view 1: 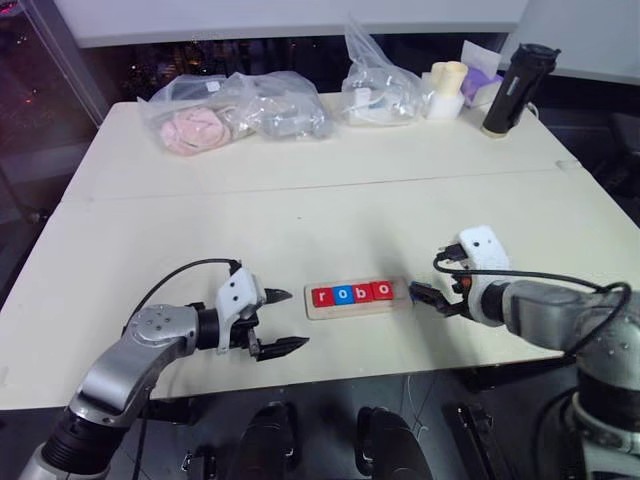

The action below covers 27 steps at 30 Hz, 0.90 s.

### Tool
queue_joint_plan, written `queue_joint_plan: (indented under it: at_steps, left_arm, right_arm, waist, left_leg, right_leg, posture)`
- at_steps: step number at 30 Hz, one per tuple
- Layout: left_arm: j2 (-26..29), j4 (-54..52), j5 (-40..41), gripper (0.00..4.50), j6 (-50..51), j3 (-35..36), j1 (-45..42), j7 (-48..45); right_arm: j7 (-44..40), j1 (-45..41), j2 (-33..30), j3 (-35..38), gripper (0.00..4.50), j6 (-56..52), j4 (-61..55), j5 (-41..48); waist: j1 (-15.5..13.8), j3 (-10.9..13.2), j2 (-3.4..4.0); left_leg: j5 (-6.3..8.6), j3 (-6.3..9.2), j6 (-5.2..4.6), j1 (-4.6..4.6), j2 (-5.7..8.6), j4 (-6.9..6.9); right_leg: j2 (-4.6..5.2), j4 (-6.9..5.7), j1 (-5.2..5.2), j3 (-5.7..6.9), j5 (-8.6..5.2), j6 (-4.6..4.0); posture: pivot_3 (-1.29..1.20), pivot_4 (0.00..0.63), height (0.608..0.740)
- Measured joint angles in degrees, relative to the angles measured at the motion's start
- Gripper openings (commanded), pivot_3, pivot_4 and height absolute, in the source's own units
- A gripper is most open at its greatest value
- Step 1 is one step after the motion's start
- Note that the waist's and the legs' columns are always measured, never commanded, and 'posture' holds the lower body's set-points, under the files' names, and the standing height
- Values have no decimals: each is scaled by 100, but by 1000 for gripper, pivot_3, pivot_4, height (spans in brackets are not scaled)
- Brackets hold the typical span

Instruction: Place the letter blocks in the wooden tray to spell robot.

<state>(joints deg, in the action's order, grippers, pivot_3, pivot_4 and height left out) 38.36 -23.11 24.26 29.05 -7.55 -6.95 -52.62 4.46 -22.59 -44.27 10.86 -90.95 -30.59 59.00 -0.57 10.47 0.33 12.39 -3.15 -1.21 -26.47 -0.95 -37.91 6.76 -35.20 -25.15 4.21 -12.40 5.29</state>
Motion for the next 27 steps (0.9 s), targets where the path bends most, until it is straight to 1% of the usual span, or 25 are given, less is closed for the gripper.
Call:
queue_joint_plan:
  at_steps: [2,3,5,7,9,12,13,14,16,17,21,23,27]
  left_arm:
    - [6,8,0,4500,1,3,1,10]
    - [1,13,-1,4500,1,2,-7,14]
    - [1,16,0,4500,2,2,-25,24]
    - [9,21,-1,4500,3,4,-17,29]
    - [9,26,-1,4500,4,4,-20,29]
    - [8,26,-1,4500,7,4,-26,34]
    - [8,26,0,4500,7,5,-26,35]
    - [8,26,0,4500,18,5,-23,39]
    - [11,23,1,4500,27,9,-24,39]
    - [14,24,1,4500,31,9,-26,39]
    - [31,27,1,4500,34,19,-30,37]
    - [41,26,1,4500,35,24,-37,38]
    - [54,25,4,4500,37,43,-26,39]
  right_arm:
    - [-863,19,-929,-527,4463,522,32,-394]
    - [-1267,37,-1245,-731,4463,934,141,-655]
    - [-2157,133,-1721,-1083,4463,1913,521,-1257]
    - [-3165,325,-2208,-1534,4463,3125,867,-2003]
    - [-3999,420,-2408,-1850,4463,4215,1160,-2640]
    - [-5085,512,-2431,-2121,4463,5615,1577,-3275]
    - [-5331,531,-2422,-2154,4463,5891,1688,-3367]
    - [-5769,498,-2366,-2229,4463,6391,1930,-3543]
    - [-6295,300,-2204,-2378,4463,6933,2401,-3803]
    - [-6567,151,-2088,-2425,4463,7117,2699,-3904]
    - [-7191,-346,-1776,-2546,4463,7583,3499,-4310]
    - [-7432,-543,-1602,-2579,4463,7755,3821,-4482]
    - [-7748,-672,-1379,-2622,4463,7946,4201,-4735]
  waist:
    - [-13,1,-3]
    - [-9,1,-3]
    - [-4,2,-6]
    - [-8,2,-5]
    - [-7,2,-5]
    - [-3,2,-6]
    - [-6,2,-6]
    - [-8,3,-6]
    - [-4,3,-6]
    - [-3,3,-6]
    - [-10,3,-7]
    - [-18,3,-7]
    - [-20,3,-7]
  left_leg:
    - [1,2,-1,-1,1,2]
    - [2,-1,-2,-1,1,2]
    - [3,-4,-3,0,2,0]
    - [4,-6,-3,0,2,0]
    - [3,-6,-4,0,2,0]
    - [3,-6,-4,1,0,0]
    - [3,-7,-4,0,0,0]
    - [3,-6,-4,2,0,-1]
    - [3,-7,-4,2,0,-7]
    - [3,-7,-4,2,0,-9]
    - [3,-6,-3,3,0,-9]
    - [3,-6,-3,3,1,-9]
    - [2,-8,-4,2,2,-10]
  right_leg:
    - [0,9,3,2,-3,4]
    - [1,11,3,2,-8,12]
    - [1,14,5,1,-14,23]
    - [2,14,3,1,-15,24]
    - [1,12,2,0,-14,24]
    - [-1,10,2,0,-12,22]
    - [-1,9,2,0,-12,22]
    - [-1,9,4,0,-11,21]
    - [-1,8,5,0,-9,19]
    - [-1,8,6,1,-6,14]
    - [0,2,7,0,0,4]
    - [-1,1,7,1,0,4]
    - [0,1,9,1,0,5]
  posture:
    - [0,150,725]
    - [0,150,725]
    - [0,150,725]
    - [0,150,725]
    - [0,150,725]
    - [0,150,725]
    - [0,150,725]
    - [0,150,725]
    - [0,150,725]
    - [0,150,725]
    - [0,150,725]
    - [0,150,725]
    - [0,150,725]
